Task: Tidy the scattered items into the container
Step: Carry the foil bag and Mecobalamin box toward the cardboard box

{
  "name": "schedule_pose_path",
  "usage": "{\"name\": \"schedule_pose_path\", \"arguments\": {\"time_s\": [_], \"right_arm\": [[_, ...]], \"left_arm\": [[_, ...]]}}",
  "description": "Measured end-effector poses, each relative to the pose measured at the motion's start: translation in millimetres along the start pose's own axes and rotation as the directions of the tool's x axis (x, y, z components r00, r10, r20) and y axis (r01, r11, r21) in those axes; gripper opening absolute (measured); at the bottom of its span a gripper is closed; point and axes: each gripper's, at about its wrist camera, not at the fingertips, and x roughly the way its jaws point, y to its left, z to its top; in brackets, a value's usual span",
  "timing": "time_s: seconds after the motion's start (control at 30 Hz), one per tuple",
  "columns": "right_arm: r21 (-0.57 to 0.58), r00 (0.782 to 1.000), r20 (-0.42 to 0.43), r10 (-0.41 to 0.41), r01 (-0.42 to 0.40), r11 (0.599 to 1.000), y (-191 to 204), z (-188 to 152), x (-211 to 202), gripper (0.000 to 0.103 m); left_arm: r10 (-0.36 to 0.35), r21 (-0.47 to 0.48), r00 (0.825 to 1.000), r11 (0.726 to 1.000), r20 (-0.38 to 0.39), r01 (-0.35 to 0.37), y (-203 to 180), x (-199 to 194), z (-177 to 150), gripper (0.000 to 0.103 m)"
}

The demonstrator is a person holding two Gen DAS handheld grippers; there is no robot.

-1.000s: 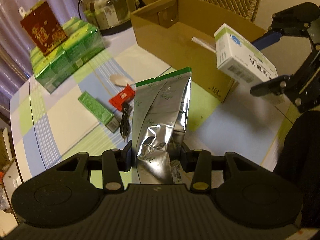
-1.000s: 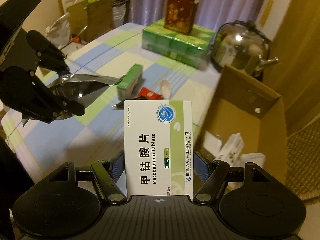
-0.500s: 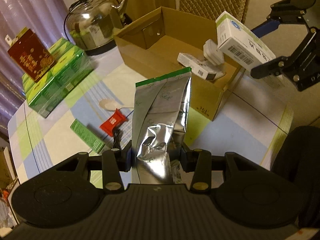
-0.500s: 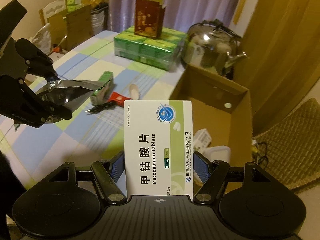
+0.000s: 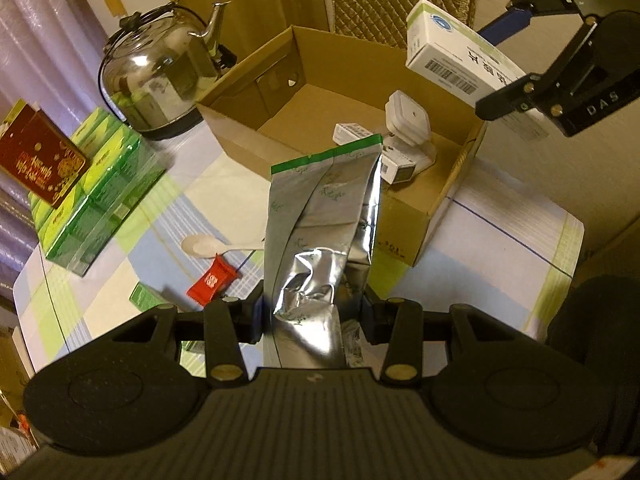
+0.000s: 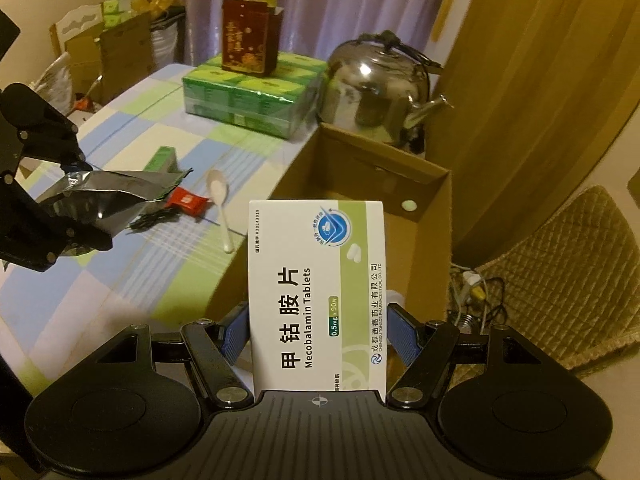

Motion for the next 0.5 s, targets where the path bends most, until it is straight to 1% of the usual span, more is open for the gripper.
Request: {"name": "schedule_pose_path", "arguments": {"time_s": [0.33, 0.5], "right_arm": [[0.025, 1.0, -0.012, -0.022, 0.022, 0.999, -31.2, -0.4, 8.5, 0.068], [0.042, 0.999, -0.017, -0.035, 0.036, 0.998, -47.0, -0.1, 13.6, 0.068]], "left_arm": [[-0.019, 0.041, 1.0, 0.999, -0.002, 0.019, -11.1, 15.5, 29.0, 0.039], [-0.027, 0.061, 1.0, 0.998, 0.012, 0.027, -12.4, 19.8, 45.6, 0.039]]}}
